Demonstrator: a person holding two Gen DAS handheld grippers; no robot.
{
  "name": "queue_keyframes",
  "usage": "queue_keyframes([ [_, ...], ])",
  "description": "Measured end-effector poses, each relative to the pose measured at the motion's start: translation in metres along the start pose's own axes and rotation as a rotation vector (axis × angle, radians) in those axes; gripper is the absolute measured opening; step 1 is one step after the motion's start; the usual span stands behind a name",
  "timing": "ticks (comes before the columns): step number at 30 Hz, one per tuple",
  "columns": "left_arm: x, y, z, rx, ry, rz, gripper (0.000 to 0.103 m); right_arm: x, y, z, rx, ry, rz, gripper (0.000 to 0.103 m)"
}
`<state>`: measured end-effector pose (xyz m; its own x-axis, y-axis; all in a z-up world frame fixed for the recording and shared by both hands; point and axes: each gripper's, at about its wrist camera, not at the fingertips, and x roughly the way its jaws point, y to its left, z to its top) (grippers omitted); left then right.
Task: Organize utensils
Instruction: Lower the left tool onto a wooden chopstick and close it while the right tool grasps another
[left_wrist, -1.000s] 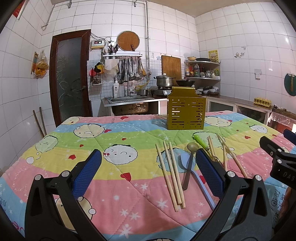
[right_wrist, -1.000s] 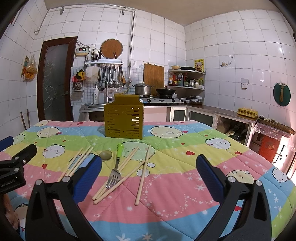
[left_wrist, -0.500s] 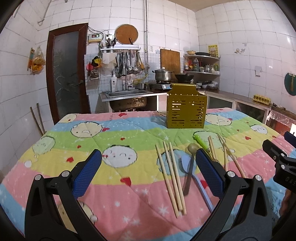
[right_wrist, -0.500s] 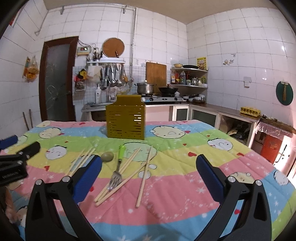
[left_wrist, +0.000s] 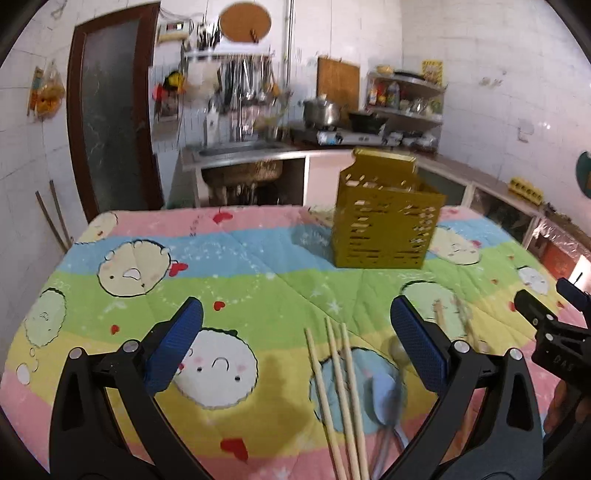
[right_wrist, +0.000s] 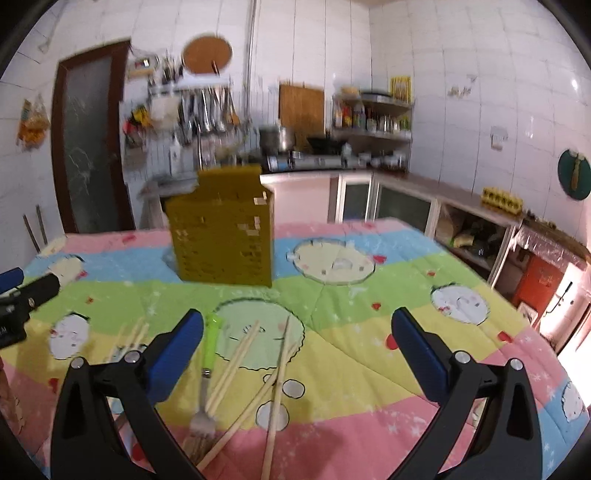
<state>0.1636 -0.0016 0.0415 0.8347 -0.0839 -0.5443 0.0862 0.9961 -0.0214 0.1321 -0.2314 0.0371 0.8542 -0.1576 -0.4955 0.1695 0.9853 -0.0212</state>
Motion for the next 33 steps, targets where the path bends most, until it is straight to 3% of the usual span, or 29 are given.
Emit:
queue_keyframes([
  [7, 0.050, 0.009, 0.011, -0.036, 0.115, 0.001, 0.098, 0.052, 0.002, 0.019, 0.010, 0.087, -0.036, 0.099],
  [16, 0.097, 0.012, -0.021, -0.031, 0.251, 0.042, 0.098, 0.099, -0.002, 0.001, 0.008, 0.167, -0.084, 0.099],
  [29, 0.124, 0.013, -0.039, -0.014, 0.361, 0.054, 0.098, 0.124, -0.009, -0.012, 0.032, 0.254, -0.085, 0.098],
  [33, 0.127, 0.012, -0.041, -0.004, 0.368, 0.066, 0.099, 0.129, -0.006, -0.013, 0.024, 0.282, -0.079, 0.087],
])
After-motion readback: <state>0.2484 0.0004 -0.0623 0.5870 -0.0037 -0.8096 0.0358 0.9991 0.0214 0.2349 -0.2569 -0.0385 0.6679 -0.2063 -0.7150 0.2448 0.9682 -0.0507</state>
